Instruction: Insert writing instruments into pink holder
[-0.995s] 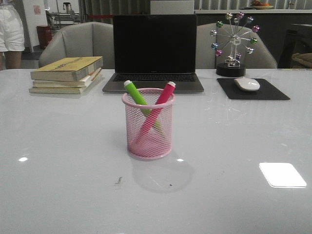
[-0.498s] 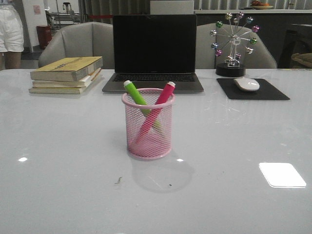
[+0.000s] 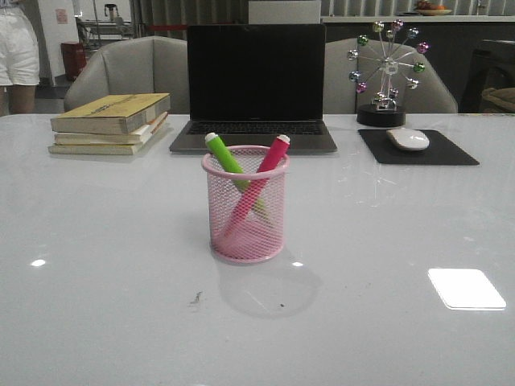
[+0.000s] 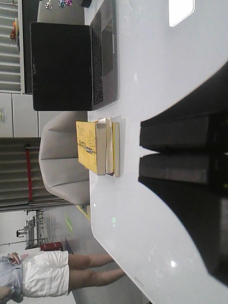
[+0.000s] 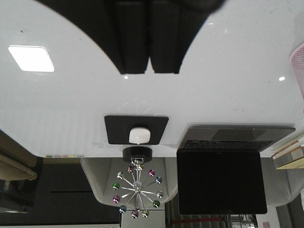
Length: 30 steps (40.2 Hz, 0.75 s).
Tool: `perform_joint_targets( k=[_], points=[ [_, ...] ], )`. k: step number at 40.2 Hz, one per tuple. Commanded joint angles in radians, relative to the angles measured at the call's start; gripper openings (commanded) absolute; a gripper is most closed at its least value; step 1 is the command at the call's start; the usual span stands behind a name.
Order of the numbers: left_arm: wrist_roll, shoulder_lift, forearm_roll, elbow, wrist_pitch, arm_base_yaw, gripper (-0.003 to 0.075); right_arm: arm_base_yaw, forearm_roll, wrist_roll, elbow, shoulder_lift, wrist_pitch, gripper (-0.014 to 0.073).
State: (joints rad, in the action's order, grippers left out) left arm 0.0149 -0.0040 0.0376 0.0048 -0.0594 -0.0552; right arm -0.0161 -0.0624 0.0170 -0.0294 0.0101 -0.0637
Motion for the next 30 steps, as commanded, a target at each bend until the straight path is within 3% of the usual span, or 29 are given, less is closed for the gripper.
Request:
perform_joint_targets(
  k=[1, 30],
  points=[
    [0.007, -0.018, -0.010, 0.004, 0.088, -0.003, 0.0091, -0.006, -0.006, -0.008, 0.006, 0.021, 0.121, 0.0069],
    [0.007, -0.018, -0.010, 0.004, 0.088, -0.003, 0.0091, -0.006, -0.006, -0.008, 0.006, 0.021, 0.128, 0.0069]
  ],
)
